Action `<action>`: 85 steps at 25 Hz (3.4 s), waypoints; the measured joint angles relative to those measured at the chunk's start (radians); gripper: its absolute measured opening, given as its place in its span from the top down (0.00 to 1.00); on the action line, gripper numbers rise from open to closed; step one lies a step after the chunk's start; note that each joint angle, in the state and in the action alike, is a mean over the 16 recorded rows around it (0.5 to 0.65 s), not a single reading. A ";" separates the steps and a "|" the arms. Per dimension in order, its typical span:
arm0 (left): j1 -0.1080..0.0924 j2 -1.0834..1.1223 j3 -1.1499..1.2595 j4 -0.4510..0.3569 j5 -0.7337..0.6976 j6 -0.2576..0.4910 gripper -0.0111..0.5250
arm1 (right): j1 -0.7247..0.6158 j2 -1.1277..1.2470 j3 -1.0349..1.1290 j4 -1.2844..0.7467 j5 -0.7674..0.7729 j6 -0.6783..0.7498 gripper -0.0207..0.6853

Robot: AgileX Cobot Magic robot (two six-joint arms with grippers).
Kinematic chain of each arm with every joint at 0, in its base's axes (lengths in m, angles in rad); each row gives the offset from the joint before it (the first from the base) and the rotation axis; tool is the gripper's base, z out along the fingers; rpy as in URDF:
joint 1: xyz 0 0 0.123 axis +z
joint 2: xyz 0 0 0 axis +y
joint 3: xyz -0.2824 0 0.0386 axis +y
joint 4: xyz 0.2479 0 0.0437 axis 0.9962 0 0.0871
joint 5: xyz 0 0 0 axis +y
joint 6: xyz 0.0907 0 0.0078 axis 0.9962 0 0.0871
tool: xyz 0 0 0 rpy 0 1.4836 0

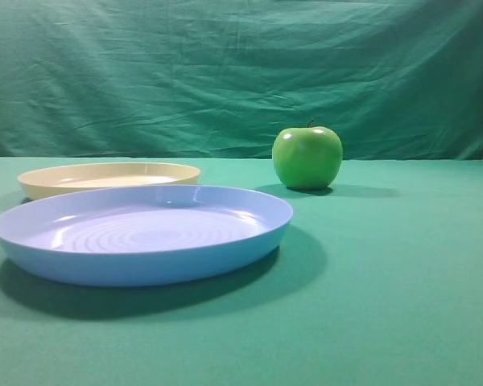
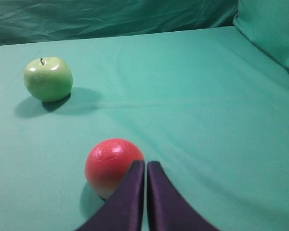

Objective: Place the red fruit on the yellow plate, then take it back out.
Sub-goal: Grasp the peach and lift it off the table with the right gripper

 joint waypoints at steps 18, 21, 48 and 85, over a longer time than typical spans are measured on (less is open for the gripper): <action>0.000 0.000 0.000 0.000 0.000 -0.001 0.98 | 0.000 0.000 0.000 0.038 -0.055 0.004 0.97; 0.000 0.000 0.000 0.000 0.000 -0.001 0.98 | 0.000 0.000 0.000 0.082 -0.103 0.006 0.97; 0.000 0.000 0.000 0.000 0.000 0.000 0.98 | 0.000 0.272 -0.319 0.302 -0.020 -0.057 0.97; 0.000 0.000 0.000 0.000 0.000 0.000 0.98 | 0.289 1.384 -0.812 -0.267 0.400 0.046 0.42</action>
